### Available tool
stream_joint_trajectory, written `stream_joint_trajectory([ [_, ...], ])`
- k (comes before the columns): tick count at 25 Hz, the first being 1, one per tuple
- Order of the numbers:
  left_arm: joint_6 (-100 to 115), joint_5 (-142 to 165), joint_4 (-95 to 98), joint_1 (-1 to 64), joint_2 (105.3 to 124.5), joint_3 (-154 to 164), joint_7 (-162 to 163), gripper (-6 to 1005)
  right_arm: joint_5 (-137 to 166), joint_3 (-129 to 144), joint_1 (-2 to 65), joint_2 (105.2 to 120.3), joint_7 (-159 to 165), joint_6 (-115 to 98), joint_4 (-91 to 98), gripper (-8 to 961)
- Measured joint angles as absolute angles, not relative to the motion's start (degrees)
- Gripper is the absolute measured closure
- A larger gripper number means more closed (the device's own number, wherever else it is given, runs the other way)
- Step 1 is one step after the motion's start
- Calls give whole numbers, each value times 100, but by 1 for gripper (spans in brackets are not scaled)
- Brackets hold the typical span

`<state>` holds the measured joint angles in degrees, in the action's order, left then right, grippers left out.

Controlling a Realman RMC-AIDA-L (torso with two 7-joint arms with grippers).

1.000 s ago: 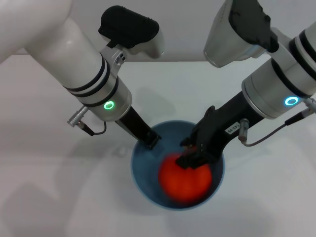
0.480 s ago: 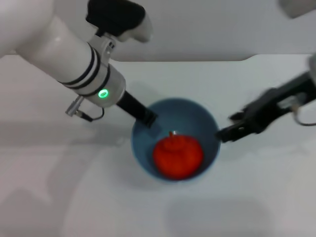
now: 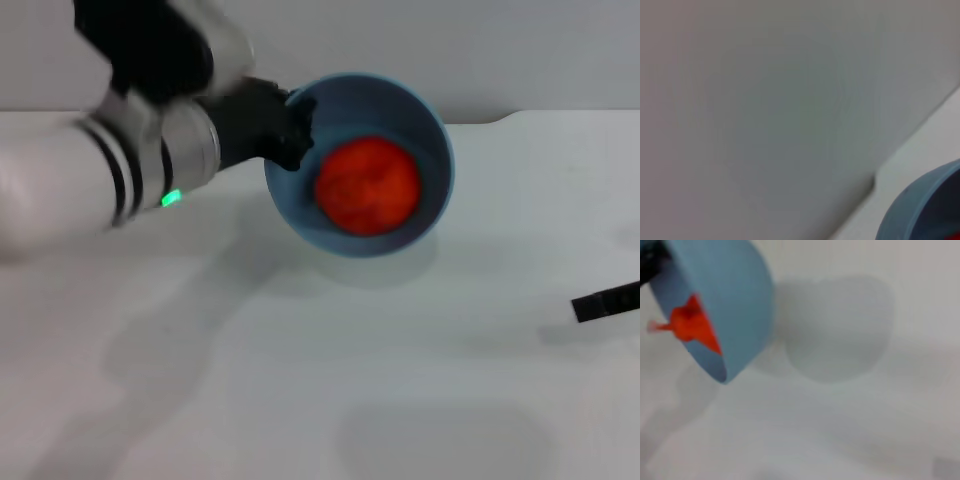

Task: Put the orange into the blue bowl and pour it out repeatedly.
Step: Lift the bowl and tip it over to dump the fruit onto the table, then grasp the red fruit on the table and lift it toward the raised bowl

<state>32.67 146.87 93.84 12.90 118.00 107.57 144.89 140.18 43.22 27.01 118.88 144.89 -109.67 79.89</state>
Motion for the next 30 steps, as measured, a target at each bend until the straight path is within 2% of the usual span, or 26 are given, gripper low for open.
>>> stream_joint_trajectory([
  [2,3267,14687,9384,1290,11800,10757,14489,999,14025,4276,2665,11887,14467,-10974,7988,374],
  [4,1990,15388,9515,680,11800,11568,13965,999,14050,4170,2614,11883,14430,-10983,7981,374],
  [10,-551,16495,9028,8,11830,12653,12945,999,14076,3866,2569,11869,14327,-11015,7928,375],
  [13,-2032,16539,8208,14,11851,13023,11647,999,14080,3779,2558,11865,14298,-11039,7923,375],
  [16,-3781,16312,6964,331,11893,13546,10137,999,14096,3754,2538,11865,14256,-11041,7910,375],
  [22,-4131,15262,6726,703,11886,13829,9765,1000,14140,3753,2542,11865,14242,-11010,7902,374],
  [25,-3935,14036,7228,751,11877,13764,9792,1000,14141,3795,2570,11870,14188,-11008,7876,374],
  [27,-3514,13189,7767,719,11845,13565,9757,1000,14130,3812,2616,11870,14159,-11004,7787,374],
  [30,-1724,11918,8881,516,11828,12533,9775,1000,14106,3866,2723,11871,14070,-11001,7647,374],
])
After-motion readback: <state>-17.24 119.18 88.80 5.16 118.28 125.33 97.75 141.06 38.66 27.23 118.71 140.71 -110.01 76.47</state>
